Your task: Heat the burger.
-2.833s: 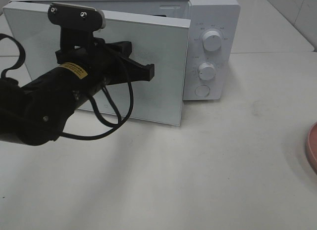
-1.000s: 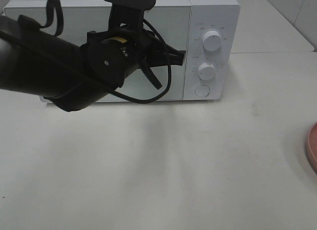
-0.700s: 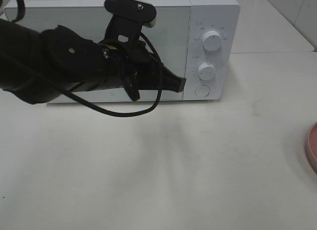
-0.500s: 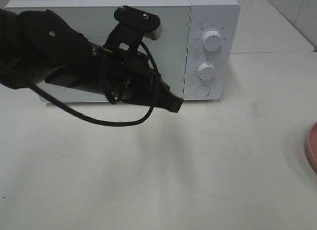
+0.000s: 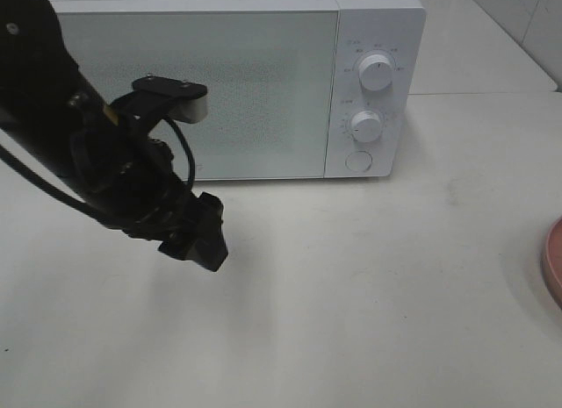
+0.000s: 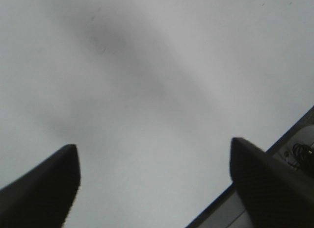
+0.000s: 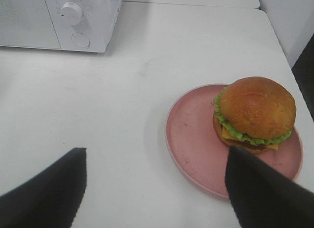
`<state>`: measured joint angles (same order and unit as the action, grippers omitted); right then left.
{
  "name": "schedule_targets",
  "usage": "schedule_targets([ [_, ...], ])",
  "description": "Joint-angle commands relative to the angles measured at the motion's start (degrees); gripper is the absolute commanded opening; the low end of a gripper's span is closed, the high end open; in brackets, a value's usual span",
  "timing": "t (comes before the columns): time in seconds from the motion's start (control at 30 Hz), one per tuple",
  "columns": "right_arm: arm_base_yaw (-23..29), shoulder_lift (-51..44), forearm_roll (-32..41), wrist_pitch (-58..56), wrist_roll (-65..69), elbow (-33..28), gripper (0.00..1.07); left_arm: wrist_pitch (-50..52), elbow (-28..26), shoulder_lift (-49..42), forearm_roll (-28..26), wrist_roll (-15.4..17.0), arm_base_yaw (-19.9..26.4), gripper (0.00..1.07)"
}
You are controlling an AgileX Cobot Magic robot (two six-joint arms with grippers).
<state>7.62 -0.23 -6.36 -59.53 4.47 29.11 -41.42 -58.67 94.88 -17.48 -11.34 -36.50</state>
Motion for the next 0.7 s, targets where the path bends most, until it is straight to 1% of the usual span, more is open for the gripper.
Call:
schedule_targets([
  [0.03,-0.17,-1.49,-0.06,0.34,-0.63,-0.17,0.76,-6.99,0.23,-2.23,2.81,3.27,2.35,1.0],
  [0.07,-0.17,-1.49,-0.06,0.34,-0.63,-0.17,0.76,-6.99,0.23,-2.23,2.81,3.27,2.35,1.0],
  [0.1,-0.17,-1.49,-0.06,0.34,-0.63,-0.17,0.76,-9.51,0.23,-3.32,2.86,3.27,4.93,1.0],
  [0.13,-0.17,-1.49,-0.06,0.34,-0.63,-0.17,0.76,-10.77,0.23,-3.84,2.86,3.27,6.42,1.0],
  [0.17,-0.17,-1.49,-0.06,0.34,-0.63,-0.17,0.76,-10.77,0.23,-3.84,2.86,3.27,6.42,1.0],
  [0.2,-0.17,-1.49,-0.06,0.34,-0.63,-0.17,0.76,-12.49,0.23,-4.98,2.86,3.21,9.28,1.0],
  [0.23,-0.17,-1.49,-0.06,0.34,-0.63,-0.17,0.76,-12.49,0.23,-4.98,2.86,3.21,9.28,1.0],
  [0.27,-0.17,-1.49,-0.06,0.34,-0.63,-0.17,0.76,-14.15,0.23,-6.59,3.04,3.21,12.09,1.0],
  [0.3,-0.17,-1.49,-0.06,0.34,-0.63,-0.17,0.76,-14.95,0.23,-7.51,3.32,3.21,13.64,1.0],
  [0.33,-0.17,-1.49,-0.06,0.34,-0.63,-0.17,0.76,-14.95,0.23,-7.51,3.32,3.21,13.64,1.0],
  [0.37,-0.17,-1.49,-0.06,0.34,-0.63,-0.17,0.76,-16.44,0.23,-9.28,4.07,3.21,16.5,1.0],
  [0.4,-0.17,-1.49,-0.06,0.34,-0.63,-0.17,0.76,-17.3,0.23,-10.2,4.47,3.27,17.99,1.0],
  [0.43,-0.17,-1.49,-0.06,0.34,-0.63,-0.17,0.76,-17.3,0.23,-10.2,4.47,3.27,17.99,1.0],
  [0.47,-0.17,-1.49,-0.06,0.34,-0.63,-0.17,0.76,-18.68,0.34,-11.97,5.21,3.44,20.51,1.0],
  [0.5,-0.17,-1.49,-0.06,0.34,-0.63,-0.17,0.76,-19.25,0.63,-12.95,5.73,3.44,21.94,1.0],
  [0.53,-0.17,-1.49,-0.06,0.34,-0.63,-0.17,0.76,-19.25,0.63,-12.95,5.73,3.44,21.94,1.0],
  [0.57,-0.17,-1.49,-0.06,0.34,-0.63,-0.17,0.76,-19.88,1.6,-14.84,6.47,3.44,24.58,1.0],
  [0.6,-0.17,-1.49,-0.06,0.34,-0.63,-0.17,0.76,-19.94,2.35,-15.99,6.82,3.44,26.01,1.0],
  [0.63,-0.17,-1.49,-0.06,0.34,-0.63,-0.17,0.76,-19.94,2.35,-15.99,6.82,3.44,26.01,1.0],
  [0.7,-0.17,-1.49,-0.06,0.34,-0.63,-0.17,0.76,-19.94,5.61,-20.86,8.54,3.44,31.17,1.0],
])
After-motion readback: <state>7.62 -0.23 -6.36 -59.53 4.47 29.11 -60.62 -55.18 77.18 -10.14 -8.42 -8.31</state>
